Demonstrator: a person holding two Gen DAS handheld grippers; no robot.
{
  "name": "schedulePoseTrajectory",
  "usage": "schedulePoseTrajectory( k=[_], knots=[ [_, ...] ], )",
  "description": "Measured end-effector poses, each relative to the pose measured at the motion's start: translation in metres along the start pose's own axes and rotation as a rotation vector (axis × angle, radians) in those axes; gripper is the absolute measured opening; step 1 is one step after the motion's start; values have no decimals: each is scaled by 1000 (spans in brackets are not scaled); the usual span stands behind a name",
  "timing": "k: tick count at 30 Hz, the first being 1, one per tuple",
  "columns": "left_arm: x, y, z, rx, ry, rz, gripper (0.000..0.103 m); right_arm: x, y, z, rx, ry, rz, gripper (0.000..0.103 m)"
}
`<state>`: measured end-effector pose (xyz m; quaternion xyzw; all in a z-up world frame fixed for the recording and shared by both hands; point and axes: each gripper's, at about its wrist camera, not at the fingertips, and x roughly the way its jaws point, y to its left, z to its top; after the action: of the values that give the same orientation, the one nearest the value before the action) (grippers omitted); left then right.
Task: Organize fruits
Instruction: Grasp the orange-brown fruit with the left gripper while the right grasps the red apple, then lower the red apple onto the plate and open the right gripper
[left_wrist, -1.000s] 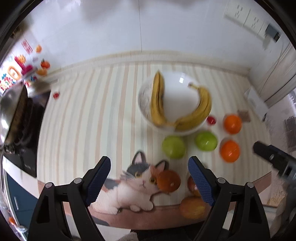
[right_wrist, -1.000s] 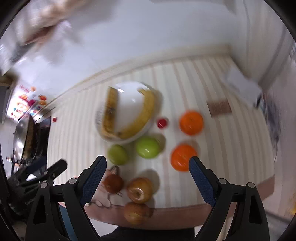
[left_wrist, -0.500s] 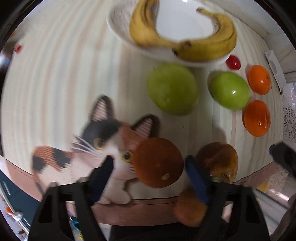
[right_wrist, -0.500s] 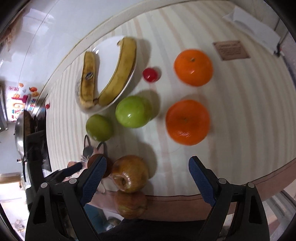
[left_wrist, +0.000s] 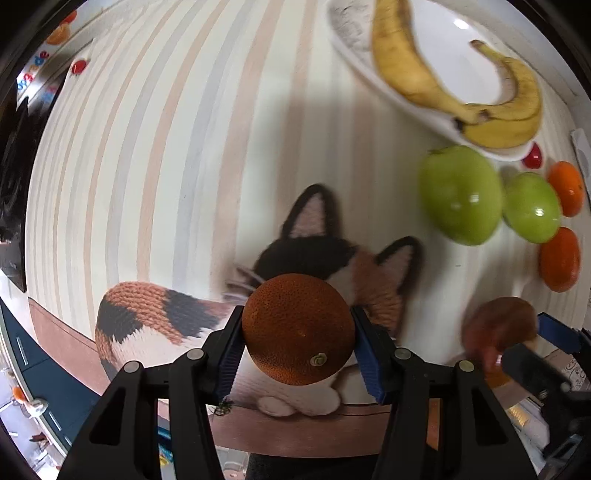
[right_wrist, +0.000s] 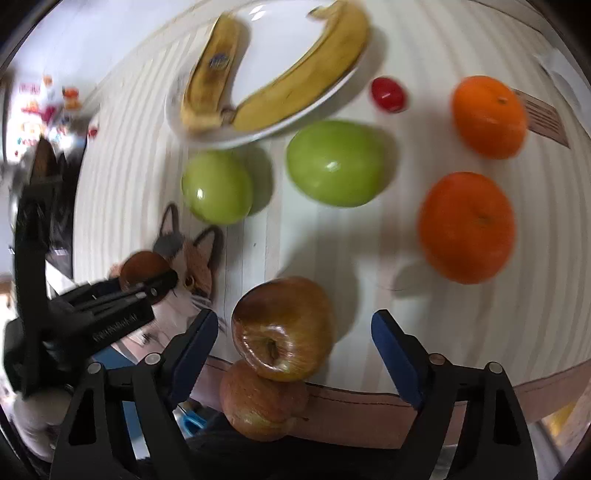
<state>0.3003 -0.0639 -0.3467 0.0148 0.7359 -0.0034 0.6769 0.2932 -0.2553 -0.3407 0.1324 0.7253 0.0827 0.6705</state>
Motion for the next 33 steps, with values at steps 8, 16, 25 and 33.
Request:
schedulePoseTrajectory(
  k=[8, 16, 25, 33],
  knots=[
    [6, -9, 9, 1, -12, 19, 52, 26, 20, -2, -76, 32, -77, 69],
    [-7, 2, 7, 5, -33, -10, 51, 21, 29, -6, -110, -13, -92, 69],
    [-73, -15, 37, 35, -115, -127, 51, -22, 29, 11, -78, -88, 17, 68],
    [-113, -11, 128, 26, -171, -184, 51, -76, 26, 96, -58, -193, 64, 68]
  ],
)
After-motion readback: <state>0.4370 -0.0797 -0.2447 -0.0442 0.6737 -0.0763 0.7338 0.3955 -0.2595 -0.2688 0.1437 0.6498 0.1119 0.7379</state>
